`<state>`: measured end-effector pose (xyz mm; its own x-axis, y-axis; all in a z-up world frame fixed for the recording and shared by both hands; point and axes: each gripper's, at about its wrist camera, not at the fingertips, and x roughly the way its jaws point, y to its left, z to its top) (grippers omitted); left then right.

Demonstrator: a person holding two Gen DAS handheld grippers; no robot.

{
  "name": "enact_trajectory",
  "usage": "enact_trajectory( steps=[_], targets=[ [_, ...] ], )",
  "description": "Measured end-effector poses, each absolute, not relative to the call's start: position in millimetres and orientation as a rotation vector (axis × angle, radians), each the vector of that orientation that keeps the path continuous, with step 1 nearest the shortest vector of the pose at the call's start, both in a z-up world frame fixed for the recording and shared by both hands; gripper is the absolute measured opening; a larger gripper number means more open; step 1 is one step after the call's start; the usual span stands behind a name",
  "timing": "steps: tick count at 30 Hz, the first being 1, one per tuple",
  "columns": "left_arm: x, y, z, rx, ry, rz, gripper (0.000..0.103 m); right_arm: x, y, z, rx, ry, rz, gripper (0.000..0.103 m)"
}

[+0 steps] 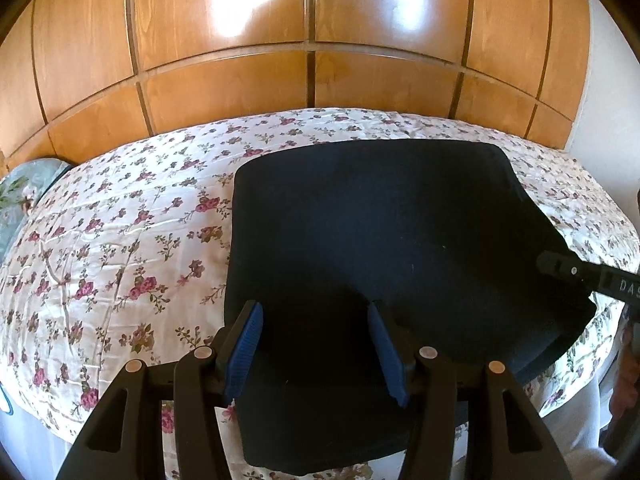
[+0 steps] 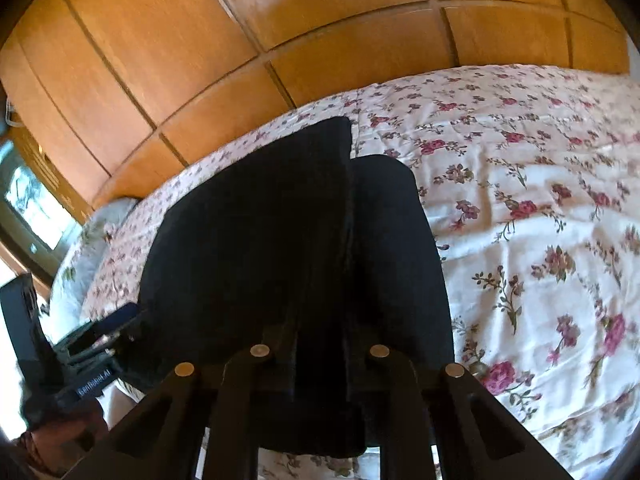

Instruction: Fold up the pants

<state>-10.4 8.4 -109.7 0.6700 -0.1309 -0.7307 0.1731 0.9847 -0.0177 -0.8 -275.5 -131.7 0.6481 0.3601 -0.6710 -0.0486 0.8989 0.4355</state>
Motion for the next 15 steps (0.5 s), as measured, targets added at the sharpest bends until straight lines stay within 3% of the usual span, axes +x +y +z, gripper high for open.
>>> enact_trajectory(
  steps=[4, 9, 15],
  targets=[
    [-11, 16, -100, 0.014, 0.834, -0.19, 0.056, -3, -283, -116, 0.401, 0.835, 0.214, 0.023],
    [1, 17, -87, 0.036, 0.797, -0.18, 0.055, 2, -284, -83, 0.348, 0.719, 0.214, 0.023],
    [43, -1, -92, 0.065, 0.859, -0.212, 0.055, 45, -240, -87, 0.115, 0.79, 0.225, 0.023]
  ],
)
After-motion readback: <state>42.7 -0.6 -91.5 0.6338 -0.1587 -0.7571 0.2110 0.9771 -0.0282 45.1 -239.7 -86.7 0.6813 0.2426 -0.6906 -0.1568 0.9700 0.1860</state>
